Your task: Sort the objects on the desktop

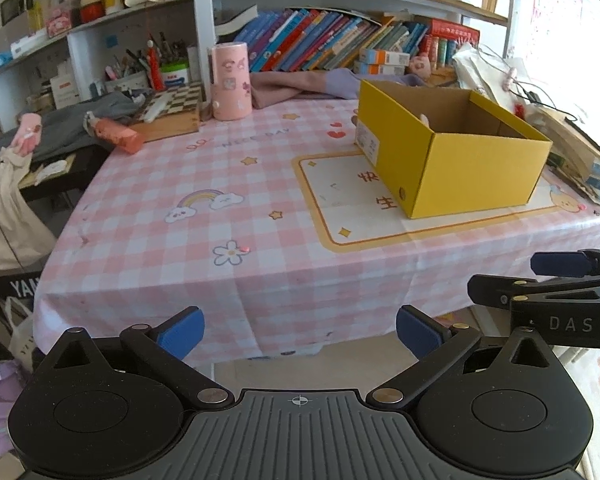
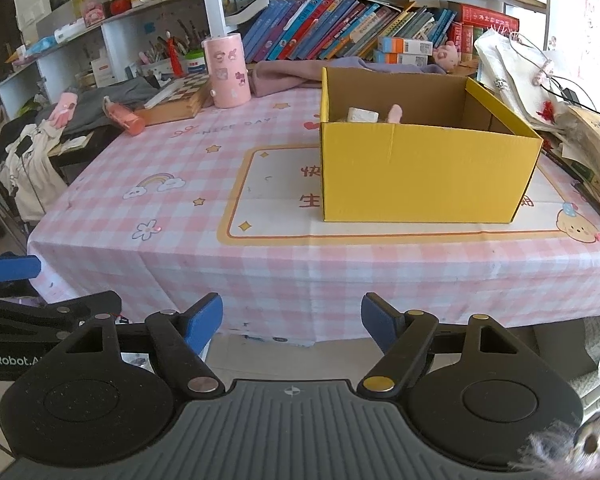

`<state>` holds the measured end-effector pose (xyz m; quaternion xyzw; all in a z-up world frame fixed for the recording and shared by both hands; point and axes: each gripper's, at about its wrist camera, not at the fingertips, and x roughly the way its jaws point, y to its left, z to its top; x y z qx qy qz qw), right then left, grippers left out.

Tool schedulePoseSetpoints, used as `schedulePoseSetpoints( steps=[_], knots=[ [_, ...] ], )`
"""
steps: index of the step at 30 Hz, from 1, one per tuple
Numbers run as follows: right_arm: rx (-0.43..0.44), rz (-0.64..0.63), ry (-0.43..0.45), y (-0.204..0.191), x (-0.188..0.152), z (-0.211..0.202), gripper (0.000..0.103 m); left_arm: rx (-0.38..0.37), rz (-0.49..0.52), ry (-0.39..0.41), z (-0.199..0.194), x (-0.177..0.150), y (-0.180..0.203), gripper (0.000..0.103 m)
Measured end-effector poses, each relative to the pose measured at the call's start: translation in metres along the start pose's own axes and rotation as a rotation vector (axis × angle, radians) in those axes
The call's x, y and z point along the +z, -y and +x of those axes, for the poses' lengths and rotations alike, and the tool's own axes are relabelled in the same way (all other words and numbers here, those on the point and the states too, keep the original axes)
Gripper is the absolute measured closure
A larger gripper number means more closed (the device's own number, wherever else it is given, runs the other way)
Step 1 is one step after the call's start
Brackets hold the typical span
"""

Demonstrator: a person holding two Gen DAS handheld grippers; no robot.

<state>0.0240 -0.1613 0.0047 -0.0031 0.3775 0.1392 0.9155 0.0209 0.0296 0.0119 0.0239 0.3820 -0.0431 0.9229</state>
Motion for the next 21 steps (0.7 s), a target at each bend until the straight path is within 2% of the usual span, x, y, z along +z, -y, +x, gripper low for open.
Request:
schedulePoseSetpoints(
  steps=[21],
  knots=[
    [0.011, 0.019, -0.011, 0.0026, 0.0011, 0.0025, 0.028, 0.030, 0.018, -0.004, -0.0007, 0.0006, 0.0035, 0.000]
  ],
)
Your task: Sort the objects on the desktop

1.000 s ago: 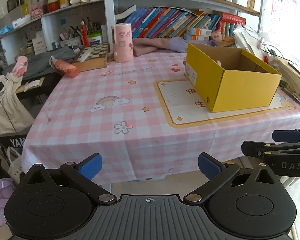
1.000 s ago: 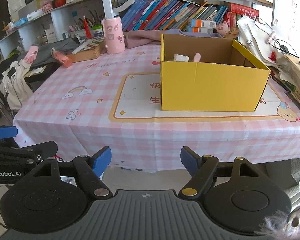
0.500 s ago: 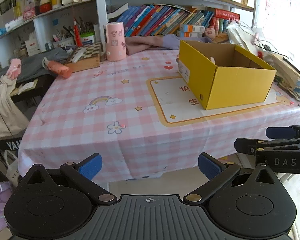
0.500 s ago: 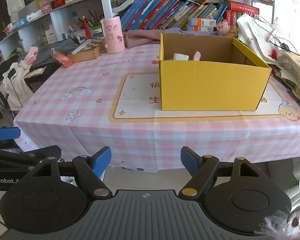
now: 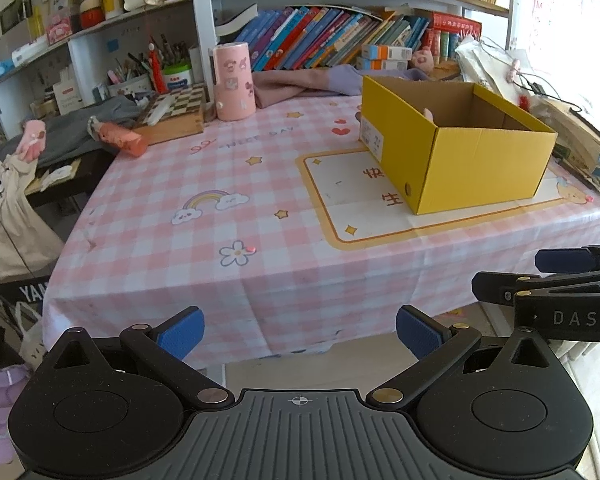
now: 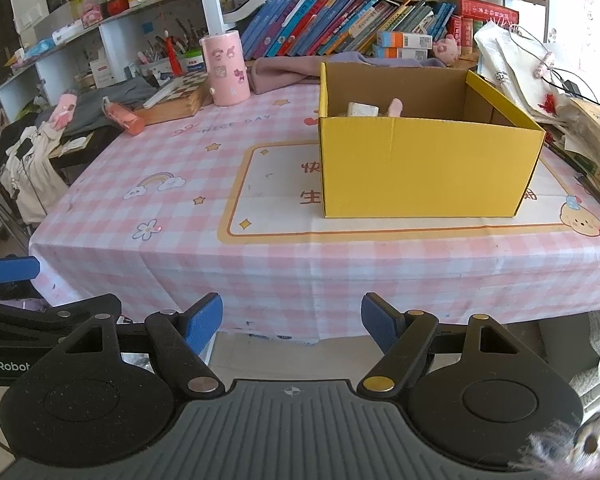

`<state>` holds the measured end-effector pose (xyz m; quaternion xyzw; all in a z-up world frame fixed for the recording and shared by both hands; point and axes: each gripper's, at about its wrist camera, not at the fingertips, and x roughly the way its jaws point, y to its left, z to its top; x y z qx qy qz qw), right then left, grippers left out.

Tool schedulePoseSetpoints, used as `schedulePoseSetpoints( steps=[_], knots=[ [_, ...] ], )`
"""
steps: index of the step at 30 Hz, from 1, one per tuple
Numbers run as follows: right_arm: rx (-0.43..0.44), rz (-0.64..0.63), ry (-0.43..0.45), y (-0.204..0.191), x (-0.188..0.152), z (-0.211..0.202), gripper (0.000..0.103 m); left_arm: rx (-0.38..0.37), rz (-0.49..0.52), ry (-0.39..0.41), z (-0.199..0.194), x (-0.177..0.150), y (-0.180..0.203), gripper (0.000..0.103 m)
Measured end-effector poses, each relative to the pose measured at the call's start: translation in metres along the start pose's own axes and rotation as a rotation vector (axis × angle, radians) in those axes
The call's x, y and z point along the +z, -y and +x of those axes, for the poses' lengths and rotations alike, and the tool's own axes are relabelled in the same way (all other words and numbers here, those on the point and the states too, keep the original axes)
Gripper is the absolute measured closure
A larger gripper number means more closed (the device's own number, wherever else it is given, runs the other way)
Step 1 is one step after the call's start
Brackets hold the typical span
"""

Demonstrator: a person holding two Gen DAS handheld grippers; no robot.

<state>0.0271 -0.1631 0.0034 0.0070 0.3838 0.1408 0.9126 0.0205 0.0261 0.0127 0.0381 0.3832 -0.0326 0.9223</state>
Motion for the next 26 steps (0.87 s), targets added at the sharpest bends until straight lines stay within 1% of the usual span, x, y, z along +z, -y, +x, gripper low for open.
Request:
schedulePoseSetpoints(
  steps=[22, 26],
  knots=[
    [0.007, -0.015, -0.016, -0.0010, -0.0009, 0.0037, 0.028, -0.018, -0.021, 0.004, 0.0013, -0.0002, -0.0037, 0.000],
    [0.007, -0.015, -0.019, -0.0013, -0.0014, 0.0043, 0.028, -0.017, -0.025, -0.008, 0.0040, 0.0000, -0.0045, 0.000]
  ],
)
